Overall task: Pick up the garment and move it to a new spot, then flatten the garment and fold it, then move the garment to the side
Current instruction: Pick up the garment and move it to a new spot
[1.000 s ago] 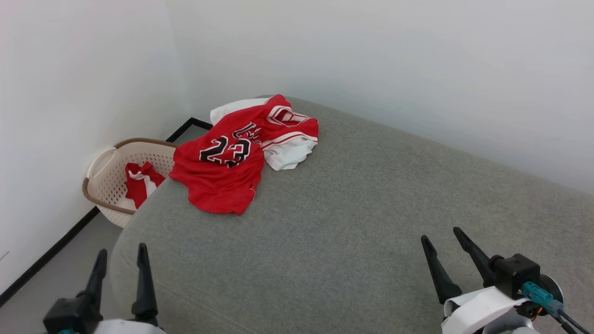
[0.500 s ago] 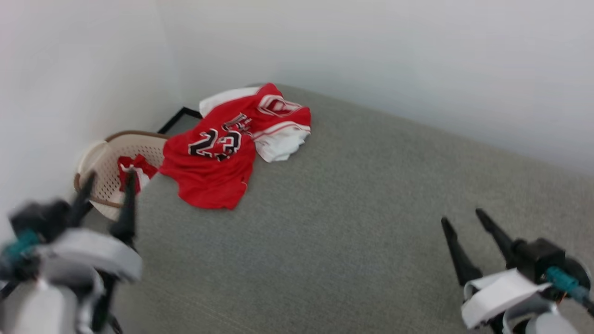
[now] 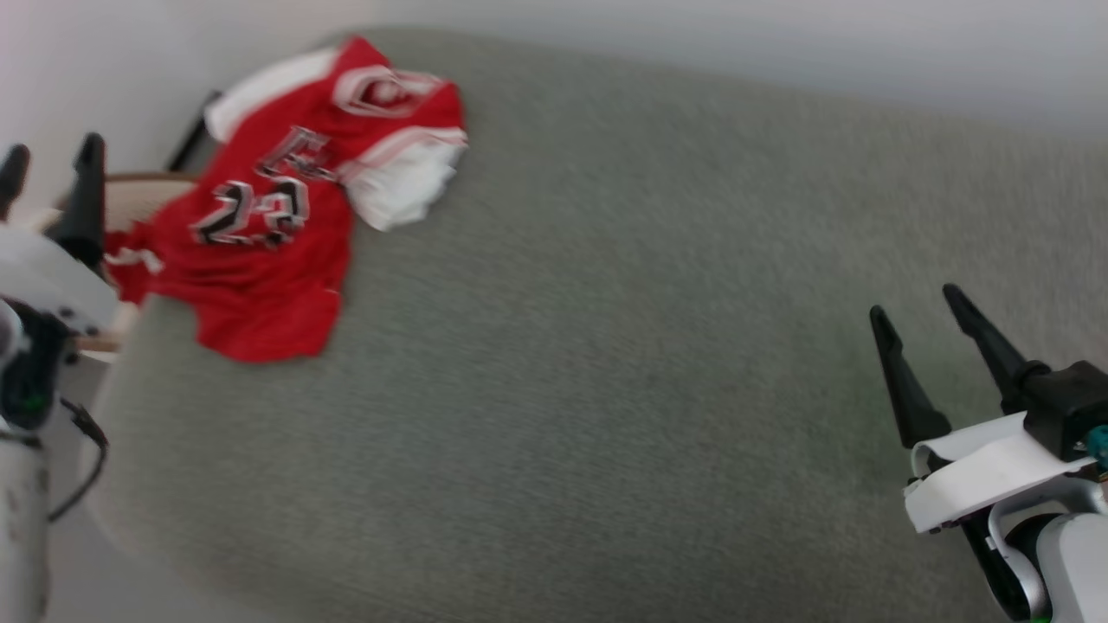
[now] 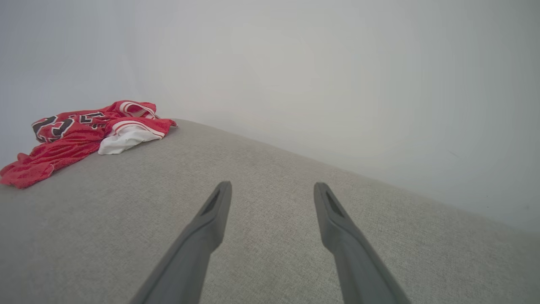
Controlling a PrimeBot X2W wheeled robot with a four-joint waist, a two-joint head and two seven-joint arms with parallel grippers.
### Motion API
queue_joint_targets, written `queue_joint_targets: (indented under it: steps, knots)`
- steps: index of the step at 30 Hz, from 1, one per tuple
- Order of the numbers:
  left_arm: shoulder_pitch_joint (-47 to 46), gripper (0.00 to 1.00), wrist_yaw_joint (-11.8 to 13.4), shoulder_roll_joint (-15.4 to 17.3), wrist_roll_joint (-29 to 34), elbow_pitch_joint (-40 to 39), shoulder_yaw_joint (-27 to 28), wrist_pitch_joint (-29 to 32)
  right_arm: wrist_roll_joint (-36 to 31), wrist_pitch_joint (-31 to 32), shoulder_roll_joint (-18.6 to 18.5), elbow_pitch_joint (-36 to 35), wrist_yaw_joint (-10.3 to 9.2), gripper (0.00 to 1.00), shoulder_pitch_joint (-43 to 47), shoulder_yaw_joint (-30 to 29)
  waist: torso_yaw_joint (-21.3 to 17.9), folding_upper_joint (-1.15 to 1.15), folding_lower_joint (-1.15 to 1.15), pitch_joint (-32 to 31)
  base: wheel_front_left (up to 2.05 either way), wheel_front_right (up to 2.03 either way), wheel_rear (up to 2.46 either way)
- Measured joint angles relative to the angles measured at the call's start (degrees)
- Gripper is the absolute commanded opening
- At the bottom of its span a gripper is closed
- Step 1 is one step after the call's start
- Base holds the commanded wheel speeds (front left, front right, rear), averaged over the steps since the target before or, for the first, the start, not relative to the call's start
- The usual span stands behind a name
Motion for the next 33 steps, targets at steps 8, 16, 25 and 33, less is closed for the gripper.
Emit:
queue_joint_targets:
  steps: [8,16,25,33]
  knots:
    - [-9.2,1.00,0.0,4.8,-3.9,11.5,-6.7,6.7,-0.7,0.4,-0.2,-2.6,0.00,1.00,-1.0,-1.6,-5.1,0.00,0.00,8.1,0.00,0.00,0.00]
    - [-15.5,1.00,-0.2,6.3,-8.8,22.4,-12.5,14.1,-1.2,1.4,-0.3,-5.3,0.00,1.00,-1.6,-2.8,-9.0,0.00,0.00,14.9,0.00,0.00,0.00]
    - [-21.7,1.00,-0.2,7.1,-10.8,33.0,-14.9,16.8,-1.5,2.3,-0.1,-7.1,0.00,1.00,-2.2,-3.5,-11.9,0.00,0.00,20.0,0.00,0.00,0.00]
    - [-24.0,0.00,-0.3,6.7,-12.5,37.2,-16.0,13.9,-1.3,2.4,0.2,-6.7,0.00,1.00,-2.2,-4.2,-12.5,0.00,0.00,20.1,0.00,0.00,0.00]
